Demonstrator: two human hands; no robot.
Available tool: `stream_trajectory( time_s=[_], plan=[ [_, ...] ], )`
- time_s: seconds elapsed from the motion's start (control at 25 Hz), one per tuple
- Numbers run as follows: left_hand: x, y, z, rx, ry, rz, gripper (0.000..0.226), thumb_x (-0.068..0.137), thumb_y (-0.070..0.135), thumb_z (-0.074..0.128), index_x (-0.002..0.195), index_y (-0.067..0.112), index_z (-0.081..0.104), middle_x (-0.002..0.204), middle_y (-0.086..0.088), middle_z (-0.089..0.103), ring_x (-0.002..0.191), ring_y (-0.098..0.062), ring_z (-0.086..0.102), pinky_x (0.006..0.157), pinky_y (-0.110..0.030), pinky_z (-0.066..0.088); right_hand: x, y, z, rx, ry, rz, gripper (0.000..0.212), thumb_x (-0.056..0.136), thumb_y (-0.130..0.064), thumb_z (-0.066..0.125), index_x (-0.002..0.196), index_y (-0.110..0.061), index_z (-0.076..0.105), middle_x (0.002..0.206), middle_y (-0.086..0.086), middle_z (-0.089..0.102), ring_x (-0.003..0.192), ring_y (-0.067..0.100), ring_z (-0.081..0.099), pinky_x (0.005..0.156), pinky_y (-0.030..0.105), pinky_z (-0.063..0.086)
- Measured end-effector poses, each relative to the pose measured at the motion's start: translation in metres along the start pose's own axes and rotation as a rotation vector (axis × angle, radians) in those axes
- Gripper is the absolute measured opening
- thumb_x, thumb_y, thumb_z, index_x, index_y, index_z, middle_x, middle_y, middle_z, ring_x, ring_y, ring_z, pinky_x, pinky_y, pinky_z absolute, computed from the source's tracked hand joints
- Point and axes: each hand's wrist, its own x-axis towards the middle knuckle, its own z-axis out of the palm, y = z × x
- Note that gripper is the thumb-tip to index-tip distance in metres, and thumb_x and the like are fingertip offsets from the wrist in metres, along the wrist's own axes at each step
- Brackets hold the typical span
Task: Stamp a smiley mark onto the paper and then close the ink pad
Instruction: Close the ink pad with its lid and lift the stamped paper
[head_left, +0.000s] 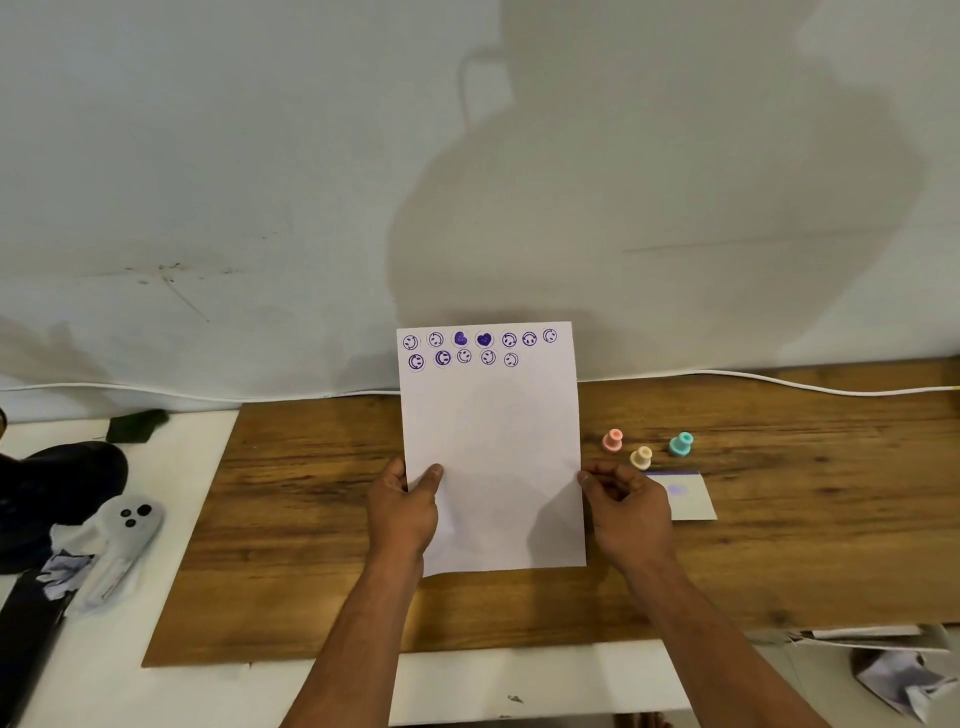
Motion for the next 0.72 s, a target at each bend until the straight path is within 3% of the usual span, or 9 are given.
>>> stream_trajectory(
  time_s=[0.56,0.72],
  plan=[
    [-0.002,0.0001,0.0008,-0.005,-0.009,0.009,0.022,0.094,0.014,0.071,0.109,0.031,0.068,0.097,0.019,0.072,0.091,-0.003,0.068,0.072,-0.02,0.051,0.0017,0.0033,0.0001,0.028,-0.004,0.006,0.013,0.094,-0.024,0.075,0.104,-0.031,0.075,0.097,-0.021,0.071,0.093,0.003,0.065,0.089,0.044,0.063],
    [-0.0015,-0.0003,0.0002,-0.002,-0.01,0.009,0.025,0.094,0.015,0.07,0.114,0.031,0.067,0.101,0.018,0.071,0.095,-0.005,0.067,0.079,-0.024,0.052,0.002,0.0037,0.0009,0.039,-0.008,0.013,0.013,0.094,-0.023,0.075,0.103,-0.033,0.075,0.098,-0.022,0.071,0.093,0.003,0.066,0.088,0.042,0.063]
  ],
)
